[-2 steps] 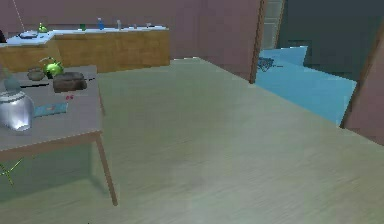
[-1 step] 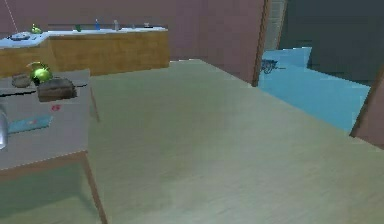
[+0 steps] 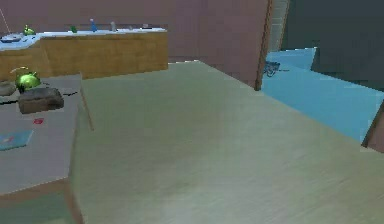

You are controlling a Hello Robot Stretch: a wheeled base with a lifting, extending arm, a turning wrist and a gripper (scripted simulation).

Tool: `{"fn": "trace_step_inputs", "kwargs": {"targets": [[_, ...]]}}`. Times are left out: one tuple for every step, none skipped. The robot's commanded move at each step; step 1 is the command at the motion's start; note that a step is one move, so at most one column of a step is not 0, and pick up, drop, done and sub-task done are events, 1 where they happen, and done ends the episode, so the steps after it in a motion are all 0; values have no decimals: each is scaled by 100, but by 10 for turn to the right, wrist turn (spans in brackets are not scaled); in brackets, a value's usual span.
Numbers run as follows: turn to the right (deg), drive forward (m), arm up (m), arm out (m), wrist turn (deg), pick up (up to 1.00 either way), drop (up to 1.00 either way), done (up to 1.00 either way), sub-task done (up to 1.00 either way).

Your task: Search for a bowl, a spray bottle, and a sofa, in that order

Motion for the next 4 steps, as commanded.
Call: {"fn": "trace_step_inputs", "kwargs": {"targets": [[450, 0, 0, 0, 0, 0, 0, 0, 0], [180, 0, 0, 0, 0, 0, 0, 0, 0], [0, 25, 0, 0, 0, 0, 0, 0, 0], [-450, 0, 0, 0, 0, 0, 0, 0, 0]]}}
